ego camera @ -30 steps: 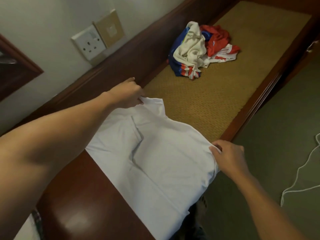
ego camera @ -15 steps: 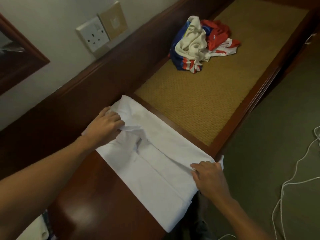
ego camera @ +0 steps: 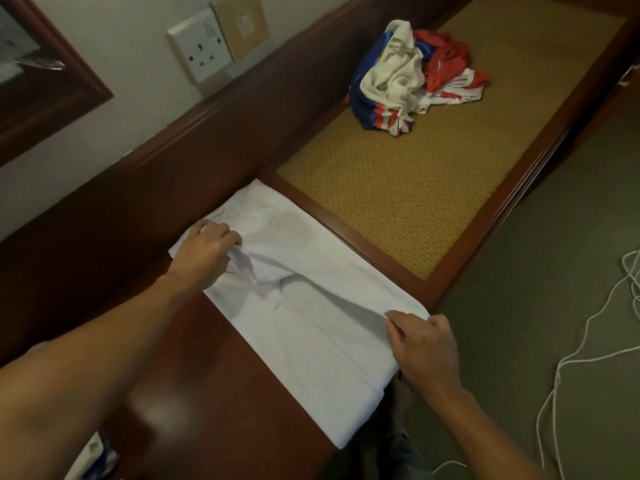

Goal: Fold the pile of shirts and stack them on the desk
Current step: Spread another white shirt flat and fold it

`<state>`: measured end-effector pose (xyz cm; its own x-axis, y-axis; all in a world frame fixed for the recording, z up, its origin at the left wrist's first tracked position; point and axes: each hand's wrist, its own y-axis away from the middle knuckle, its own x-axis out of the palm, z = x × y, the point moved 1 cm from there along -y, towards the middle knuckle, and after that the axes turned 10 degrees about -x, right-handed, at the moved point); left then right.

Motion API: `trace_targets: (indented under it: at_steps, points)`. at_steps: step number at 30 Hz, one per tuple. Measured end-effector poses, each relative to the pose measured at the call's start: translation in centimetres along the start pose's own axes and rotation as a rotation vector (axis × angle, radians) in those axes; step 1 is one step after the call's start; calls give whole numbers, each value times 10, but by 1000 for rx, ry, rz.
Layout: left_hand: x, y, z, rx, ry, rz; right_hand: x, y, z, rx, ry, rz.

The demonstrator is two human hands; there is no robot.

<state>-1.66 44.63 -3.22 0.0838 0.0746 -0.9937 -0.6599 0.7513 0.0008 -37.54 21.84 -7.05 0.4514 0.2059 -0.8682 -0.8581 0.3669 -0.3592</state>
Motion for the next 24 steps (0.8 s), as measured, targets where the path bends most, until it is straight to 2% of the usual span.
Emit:
trace_targets:
  at_steps: [3, 7, 10, 14, 16, 19, 22, 24]
  points:
    - [-8, 0, 5, 0, -69, -25, 4, 9, 9, -55, 38, 50]
    - [-3, 5, 13, 9, -155, 127, 12, 32, 21, 0, 38, 208]
    - [-1, 4, 15, -16, -177, 173, 11, 33, 24, 48, 38, 184]
    - [-6, 3, 18, -56, -152, 65, 2, 31, 28, -1, 10, 69]
    - [-6, 5, 17, -73, -152, 103, 3, 34, 31, 8, -59, 164]
    - [-1, 13, 2, -102, -141, 245, 7, 48, 23, 224, -285, 408]
    - [1, 31, -33, -63, -39, 161, 4, 63, 8, 419, -327, 320]
    - [4, 46, -66, 63, 13, 70, 5, 72, 5, 436, -311, 331]
